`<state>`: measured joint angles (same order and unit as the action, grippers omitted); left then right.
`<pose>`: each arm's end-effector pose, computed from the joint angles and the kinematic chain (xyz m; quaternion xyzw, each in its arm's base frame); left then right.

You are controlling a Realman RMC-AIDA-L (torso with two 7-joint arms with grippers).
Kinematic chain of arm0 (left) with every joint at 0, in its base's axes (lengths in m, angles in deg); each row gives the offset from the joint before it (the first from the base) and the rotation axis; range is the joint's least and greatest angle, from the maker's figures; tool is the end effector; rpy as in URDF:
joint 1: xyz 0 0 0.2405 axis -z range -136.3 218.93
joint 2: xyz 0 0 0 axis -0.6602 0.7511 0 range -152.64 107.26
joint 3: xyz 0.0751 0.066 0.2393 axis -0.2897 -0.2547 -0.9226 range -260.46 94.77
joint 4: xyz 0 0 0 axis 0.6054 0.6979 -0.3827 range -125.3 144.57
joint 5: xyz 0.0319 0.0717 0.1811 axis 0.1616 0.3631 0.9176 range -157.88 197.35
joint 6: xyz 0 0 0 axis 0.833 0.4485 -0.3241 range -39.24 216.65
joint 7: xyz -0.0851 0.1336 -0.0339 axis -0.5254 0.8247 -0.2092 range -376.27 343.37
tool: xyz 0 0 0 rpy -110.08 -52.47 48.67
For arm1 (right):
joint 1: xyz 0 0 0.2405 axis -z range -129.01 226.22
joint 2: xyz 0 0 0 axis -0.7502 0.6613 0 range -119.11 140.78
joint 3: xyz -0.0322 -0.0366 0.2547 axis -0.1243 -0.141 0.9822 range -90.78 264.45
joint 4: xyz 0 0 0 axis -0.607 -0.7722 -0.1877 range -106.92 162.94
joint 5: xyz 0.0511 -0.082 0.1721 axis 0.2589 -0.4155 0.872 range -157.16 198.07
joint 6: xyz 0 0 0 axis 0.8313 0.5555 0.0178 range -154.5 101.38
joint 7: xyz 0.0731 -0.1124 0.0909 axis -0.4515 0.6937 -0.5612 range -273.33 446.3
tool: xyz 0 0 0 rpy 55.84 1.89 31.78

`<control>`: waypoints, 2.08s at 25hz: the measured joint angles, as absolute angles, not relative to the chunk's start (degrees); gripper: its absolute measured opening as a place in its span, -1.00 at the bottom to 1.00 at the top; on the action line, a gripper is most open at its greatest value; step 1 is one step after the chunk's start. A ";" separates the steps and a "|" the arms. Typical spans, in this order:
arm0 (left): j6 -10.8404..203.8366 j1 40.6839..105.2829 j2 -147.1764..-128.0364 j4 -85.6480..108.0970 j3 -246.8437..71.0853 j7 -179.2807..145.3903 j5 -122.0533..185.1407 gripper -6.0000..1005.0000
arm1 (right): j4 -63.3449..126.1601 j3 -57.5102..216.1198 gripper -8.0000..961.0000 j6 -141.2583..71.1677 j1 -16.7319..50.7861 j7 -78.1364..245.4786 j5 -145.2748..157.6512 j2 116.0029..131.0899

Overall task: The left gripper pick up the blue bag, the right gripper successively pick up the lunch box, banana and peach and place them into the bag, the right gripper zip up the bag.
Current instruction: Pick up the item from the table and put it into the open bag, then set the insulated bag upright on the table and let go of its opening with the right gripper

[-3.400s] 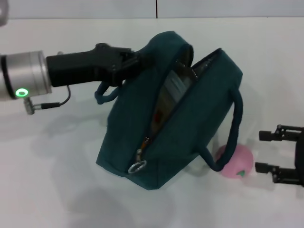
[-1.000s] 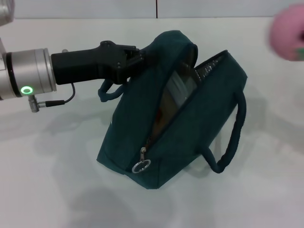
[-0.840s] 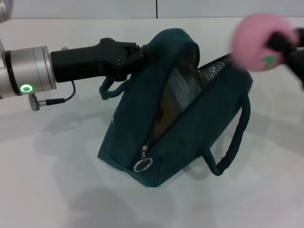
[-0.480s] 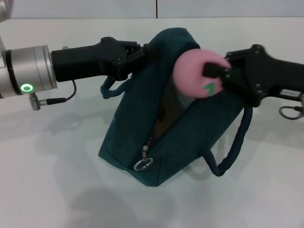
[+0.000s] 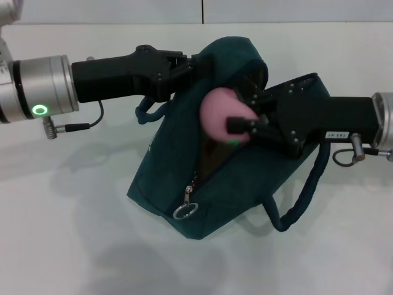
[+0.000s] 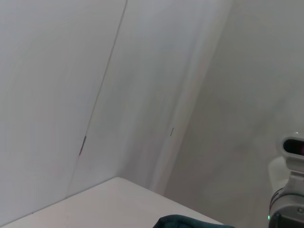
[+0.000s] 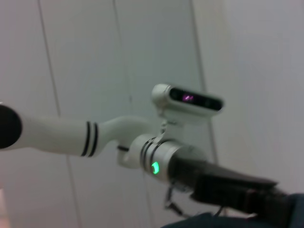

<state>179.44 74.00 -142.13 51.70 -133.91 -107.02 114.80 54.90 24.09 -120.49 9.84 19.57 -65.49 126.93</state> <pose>-0.1774 0.3454 -0.0065 -0.9085 -0.2109 -0.3531 0.0742 0.1612 0.3318 -0.0342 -0.9312 0.0551 0.3594 0.0247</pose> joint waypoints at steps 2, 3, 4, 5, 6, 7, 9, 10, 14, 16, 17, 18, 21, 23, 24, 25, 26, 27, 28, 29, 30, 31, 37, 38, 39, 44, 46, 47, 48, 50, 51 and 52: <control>179.43 74.18 -142.13 51.66 -133.91 -107.07 114.84 -0.91 | 56.39 22.11 -0.69 -120.25 9.85 17.73 -65.67 126.76; 179.43 74.20 -142.13 51.66 -133.91 -107.11 114.87 -0.91 | 57.41 21.13 -0.62 -120.07 10.04 16.93 -65.82 126.69; 179.40 74.21 -142.13 51.65 -133.91 -107.17 114.88 -0.91 | 58.32 20.25 -0.54 -120.01 10.35 16.42 -65.91 126.64; 179.38 74.21 -142.13 51.65 -133.91 -107.19 114.90 -0.91 | 59.23 19.58 -0.47 -120.02 10.72 16.08 -65.97 126.61; 179.34 74.21 -142.13 51.65 -133.91 -107.20 114.93 -0.91 | 60.08 19.12 -0.42 -120.10 11.09 15.88 -65.97 126.60; 179.29 74.21 -142.12 51.64 -133.91 -107.21 114.98 -0.91 | 61.17 18.80 -0.37 -120.14 11.57 15.41 -65.98 126.60; 179.21 74.25 -142.08 51.65 -133.91 -107.22 115.07 -0.91 | 63.24 18.58 -0.27 -120.16 12.47 13.99 -65.99 126.56; 179.19 74.27 -142.06 51.65 -133.91 -107.22 115.09 -0.91 | 64.27 18.56 -0.22 -120.19 12.99 13.32 -65.98 126.53; 179.16 74.31 -141.97 51.65 -133.87 -107.21 115.13 -0.91 | 69.50 19.09 -0.01 -121.49 16.86 12.57 -64.75 126.45; 179.14 74.36 -141.95 51.64 -133.88 -107.14 115.15 -0.91 | 72.95 19.16 0.09 -122.28 20.06 12.90 -62.87 126.53; 179.14 74.38 -141.95 51.65 -133.87 -107.11 115.15 -0.91 | 74.10 19.12 0.16 -122.47 21.29 13.06 -62.16 126.53; 179.14 74.40 -141.95 51.65 -133.83 -107.09 115.16 -0.91 | 75.48 19.04 0.24 -122.85 22.85 13.27 -61.23 126.51; 179.14 74.37 -141.95 51.65 -133.63 -107.02 115.18 -0.91 | 77.62 19.06 0.47 -124.78 25.91 13.49 -61.02 126.04; 179.14 74.29 -141.94 51.64 -133.58 -106.98 115.18 -0.91 | 78.04 19.04 0.46 -126.19 27.35 13.82 -63.24 125.60; 179.14 74.26 -141.92 51.65 -133.57 -106.96 115.19 -0.91 | 77.98 19.02 0.46 -126.37 27.67 14.00 -64.68 125.55; 179.13 74.26 -141.90 51.64 -133.58 -106.90 115.21 -0.91 | 77.71 18.94 0.45 -126.31 27.98 14.23 -66.91 125.64; 179.12 74.25 -141.89 51.65 -133.60 -106.86 115.22 -0.91 | 77.43 18.89 0.45 -126.26 28.05 14.37 -68.42 125.72; 179.11 74.26 -141.89 51.65 -133.64 -106.84 115.23 -0.91 | 76.87 18.58 0.45 -126.25 28.15 14.61 -70.36 125.90; 179.10 74.27 -141.88 51.64 -133.68 -106.84 115.24 -0.91 | 76.30 17.99 0.45 -126.25 28.16 14.81 -71.68 126.01; 179.09 74.28 -141.88 51.65 -133.73 -106.83 115.24 -0.91 | 75.71 17.36 0.44 -126.10 28.13 14.95 -72.24 126.04; 179.09 74.27 -141.88 51.64 -133.76 -106.83 115.24 -0.91 | 75.71 17.36 0.44 -126.10 28.13 14.95 -72.24 126.04; 179.08 74.27 -141.89 51.64 -133.78 -106.83 115.25 -0.91 | 74.00 15.61 0.44 -124.49 27.77 15.09 -72.83 126.11; 179.04 74.25 -142.04 51.65 -133.83 -106.81 115.27 -0.91 | 71.61 13.67 0.44 -122.16 26.57 16.03 -72.67 126.10; 179.04 74.20 -142.05 51.65 -133.81 -106.81 115.27 -0.91 | 71.69 14.35 0.44 -122.55 27.06 17.07 -71.76 126.10; 179.05 74.16 -142.05 51.65 -133.81 -106.80 115.27 -0.91 | 71.78 15.24 0.44 -123.27 27.66 18.43 -70.53 126.12; 179.02 74.00 -142.05 51.65 -133.79 -106.80 115.28 -0.91 | 70.58 21.36 0.44 -130.81 30.75 26.74 -63.09 126.10; 178.98 74.00 -142.05 51.64 -133.81 -106.80 115.28 -0.91 | 70.11 22.95 0.44 -133.84 31.24 28.06 -62.68 125.90; 178.97 74.00 -142.05 51.64 -133.82 -106.79 115.28 -0.91 | 69.94 23.41 0.44 -135.07 31.32 28.20 -63.05 125.60; 178.96 74.00 -142.05 51.65 -133.82 -106.80 115.28 -0.91 | 69.91 23.50 0.44 -135.73 31.31 27.92 -64.03 125.23; 178.96 74.02 -142.05 51.64 -133.82 -106.80 115.28 -0.91 | 69.90 23.57 0.44 -136.21 31.06 26.40 -66.60 124.45; 178.96 74.09 -142.05 51.64 -133.85 -106.80 115.28 -0.91 | 69.88 23.62 0.44 -135.92 30.70 24.94 -68.71 124.23; 178.95 74.14 -142.05 51.64 -133.85 -106.80 115.28 -0.91 | 69.86 23.68 0.44 -135.27 30.45 23.97 -70.21 124.18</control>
